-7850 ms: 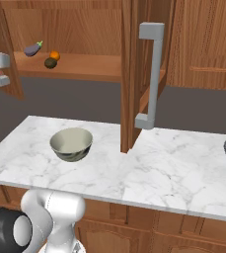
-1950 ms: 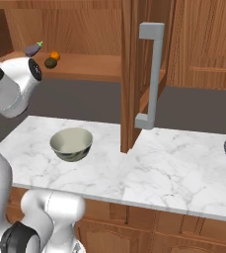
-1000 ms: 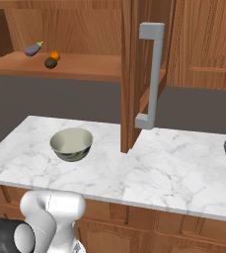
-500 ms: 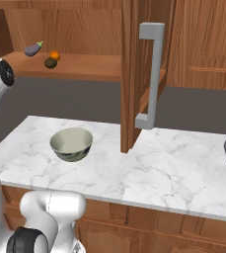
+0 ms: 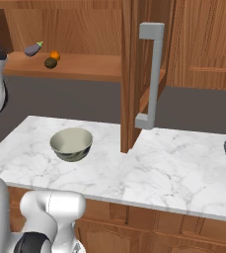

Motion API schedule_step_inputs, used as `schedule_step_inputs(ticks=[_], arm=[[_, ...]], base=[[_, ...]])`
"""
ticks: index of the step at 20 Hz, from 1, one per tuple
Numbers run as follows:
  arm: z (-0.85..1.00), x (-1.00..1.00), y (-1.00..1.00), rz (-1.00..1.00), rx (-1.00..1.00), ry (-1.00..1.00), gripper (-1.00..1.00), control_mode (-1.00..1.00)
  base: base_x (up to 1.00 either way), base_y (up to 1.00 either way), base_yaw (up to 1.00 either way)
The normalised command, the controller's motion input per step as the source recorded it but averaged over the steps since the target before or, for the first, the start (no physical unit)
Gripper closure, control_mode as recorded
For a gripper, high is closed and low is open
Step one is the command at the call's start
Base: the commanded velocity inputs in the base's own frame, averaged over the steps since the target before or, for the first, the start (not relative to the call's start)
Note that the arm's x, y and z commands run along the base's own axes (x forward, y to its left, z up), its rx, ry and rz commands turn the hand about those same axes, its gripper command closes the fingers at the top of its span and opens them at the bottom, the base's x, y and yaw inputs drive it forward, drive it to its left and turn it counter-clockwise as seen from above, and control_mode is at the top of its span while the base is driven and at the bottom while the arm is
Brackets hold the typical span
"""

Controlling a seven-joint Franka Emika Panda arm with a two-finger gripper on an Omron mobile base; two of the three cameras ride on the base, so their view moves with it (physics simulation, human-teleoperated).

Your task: Open the cabinet. Pick the kiwi and tangerine from the cabinet and place them into the bowl. Then close the cabinet.

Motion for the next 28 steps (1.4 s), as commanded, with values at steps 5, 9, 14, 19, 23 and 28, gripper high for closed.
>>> schedule_step_inputs(ticks=[5,9,14,19,23,28], arm=[[-0.38,-0.44,-0.08,0.32,-0.45,-0.56,-1.0,-1.0],[-0.03,-0.56,-0.13,0.42,-0.41,-0.57,-1.0,-1.0],[0.06,-0.49,-0.11,0.34,-0.32,-0.53,-1.0,-1.0],[0.0,-0.15,-0.45,0.2,-0.3,-0.33,-1.0,-1.0],[0.01,-0.01,-0.12,0.01,-0.02,-0.09,-1.0,-1.0],[0.27,0.01,-0.03,0.0,0.0,-0.05,-1.0,-1.0]], base=[[0.0,0.0,0.0],[0.0,0.0,0.0],[0.0,0.0,0.0],[0.0,0.0,0.0],[0.0,0.0,0.0],[0.0,0.0,0.0]])
